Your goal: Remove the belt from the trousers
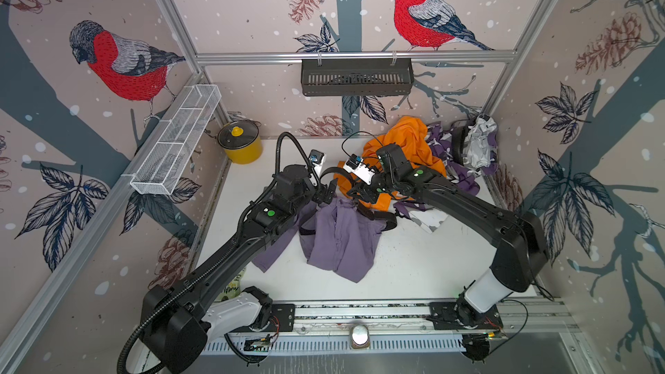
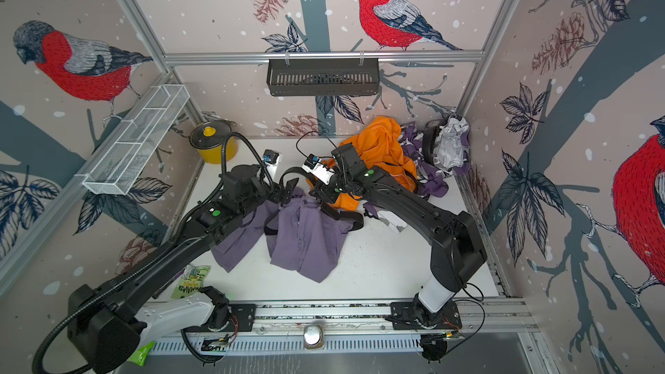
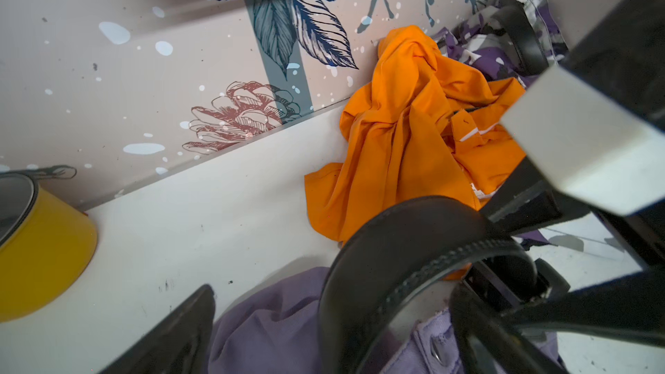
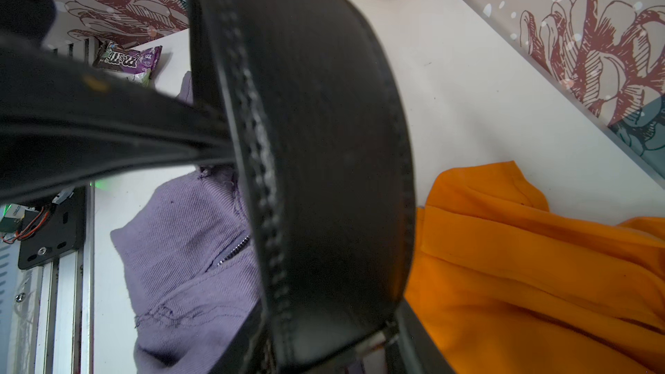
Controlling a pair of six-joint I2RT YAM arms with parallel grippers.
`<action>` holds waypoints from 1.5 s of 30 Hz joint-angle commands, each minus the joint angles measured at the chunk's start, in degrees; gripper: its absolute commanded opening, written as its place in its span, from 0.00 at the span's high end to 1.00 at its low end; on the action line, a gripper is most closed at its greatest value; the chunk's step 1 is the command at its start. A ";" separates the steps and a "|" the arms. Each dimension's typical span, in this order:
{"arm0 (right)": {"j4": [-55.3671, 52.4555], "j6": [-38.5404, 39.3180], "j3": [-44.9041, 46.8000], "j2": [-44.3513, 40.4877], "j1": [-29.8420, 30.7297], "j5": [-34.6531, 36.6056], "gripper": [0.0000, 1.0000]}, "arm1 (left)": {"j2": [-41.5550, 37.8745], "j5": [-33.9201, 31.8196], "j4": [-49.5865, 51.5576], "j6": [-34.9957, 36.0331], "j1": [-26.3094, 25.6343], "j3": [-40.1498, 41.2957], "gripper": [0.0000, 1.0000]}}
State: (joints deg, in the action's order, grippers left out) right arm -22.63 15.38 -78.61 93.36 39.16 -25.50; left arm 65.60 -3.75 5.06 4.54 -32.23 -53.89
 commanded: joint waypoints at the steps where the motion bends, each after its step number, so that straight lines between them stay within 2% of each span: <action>1: -0.96 0.82 0.12 -0.77 -0.05 0.54 1.00 | 2.06 1.71 -3.28 6.57 -0.85 -1.91 0.01; 4: -0.96 0.71 0.72 -1.18 -0.13 0.58 1.00 | 4.47 2.59 -5.31 7.02 -1.12 -2.67 0.05; 6: -0.92 0.37 1.34 -1.42 -0.30 0.61 1.00 | 5.81 3.72 -7.18 6.27 -1.14 -2.63 0.17; 7: -0.90 0.19 1.56 -1.41 -0.52 0.62 1.00 | 6.44 3.43 -7.80 5.63 -1.17 -2.61 0.27; 9: -0.93 -0.22 2.32 -1.97 -1.26 0.60 1.00 | 7.21 1.44 -8.38 4.29 -1.14 -2.32 0.55; 12: -0.90 -1.03 3.63 -3.17 -2.93 0.60 1.00 | 6.78 -4.96 -9.31 -0.14 -0.70 -1.05 0.92; 13: -1.14 -1.27 3.86 -3.52 -3.53 0.56 1.00 | 6.22 -5.94 -9.68 -1.03 -0.16 -0.53 1.00; 16: -2.28 -1.53 4.60 -4.78 -5.58 0.89 1.00 | 4.15 -4.57 -10.06 -7.03 4.93 1.33 1.00; 21: -3.64 -2.18 6.20 -7.18 -8.44 2.01 1.00 | -0.75 -1.03 -12.85 -18.49 16.36 7.62 1.00; 27: -5.03 -2.50 7.02 -8.05 -9.42 3.43 1.00 | -3.63 5.23 -18.20 -29.81 26.22 15.09 1.00; 34: -6.19 -3.34 7.68 -8.87 -11.05 4.99 1.00 | -5.56 5.03 -19.81 -37.11 31.59 19.98 1.00; 38: -5.71 -3.67 8.19 -9.07 -11.05 3.97 1.00 | -5.59 8.53 -22.88 -43.15 35.51 24.07 1.00; 42: -4.71 -3.95 8.20 -8.82 -10.80 2.89 1.00 | -4.32 14.75 -22.30 -40.50 35.50 22.94 1.00; 45: -4.18 -4.22 6.98 -8.05 -10.17 2.38 1.00 | -3.47 15.60 -21.08 -37.79 33.79 20.89 1.00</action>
State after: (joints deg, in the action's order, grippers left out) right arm -26.06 11.92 -70.65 84.86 28.82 -26.68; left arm 61.78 11.79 -14.37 -35.62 2.31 -31.55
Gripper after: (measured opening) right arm 0.433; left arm 0.081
